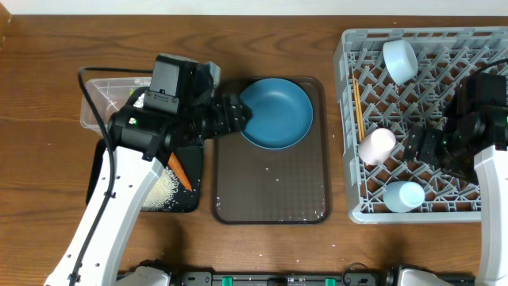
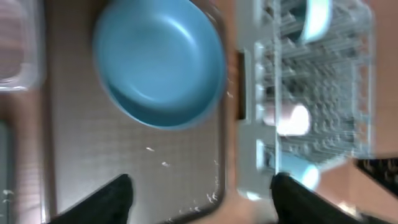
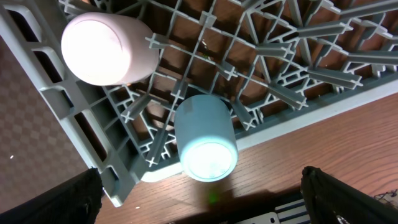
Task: Sort waste into correct bins and load items into the dishwasher rack
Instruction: 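Move the left gripper to the blue plate rim and grasp it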
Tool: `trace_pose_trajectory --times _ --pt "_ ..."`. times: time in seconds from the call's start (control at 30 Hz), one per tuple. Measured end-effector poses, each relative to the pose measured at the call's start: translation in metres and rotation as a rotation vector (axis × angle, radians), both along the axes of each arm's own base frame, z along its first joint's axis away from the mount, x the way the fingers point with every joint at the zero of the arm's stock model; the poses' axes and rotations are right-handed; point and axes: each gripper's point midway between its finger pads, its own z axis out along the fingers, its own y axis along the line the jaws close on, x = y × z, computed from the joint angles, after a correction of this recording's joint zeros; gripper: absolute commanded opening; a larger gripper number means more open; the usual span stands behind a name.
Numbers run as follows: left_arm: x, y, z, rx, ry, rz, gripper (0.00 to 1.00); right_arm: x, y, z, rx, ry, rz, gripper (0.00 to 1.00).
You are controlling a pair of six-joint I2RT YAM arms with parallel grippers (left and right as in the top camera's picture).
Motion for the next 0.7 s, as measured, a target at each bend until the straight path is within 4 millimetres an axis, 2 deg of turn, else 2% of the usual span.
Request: trace_pose_trajectory --times 0.03,0.1,0.17,0.47,0.7 --pt "0.003 0.003 -0.002 0.015 0.000 0.023 0.52 0.000 0.000 0.000 0.000 0.000 0.000 0.99" --pt "0.008 0.008 -0.010 0.045 0.016 0.060 0.49 0.000 0.000 0.000 0.000 0.000 0.000 0.99" --pt "0.015 0.009 -0.022 0.067 0.042 0.084 0.49 0.000 0.000 0.000 0.000 0.000 0.000 0.99" --pt "0.053 -0.010 -0.088 0.120 0.132 0.106 0.49 0.000 0.000 0.000 0.000 0.000 0.003 0.99" --pt "0.065 -0.007 -0.126 0.173 0.192 0.146 0.50 0.000 0.000 0.000 0.000 0.000 0.003 0.99"
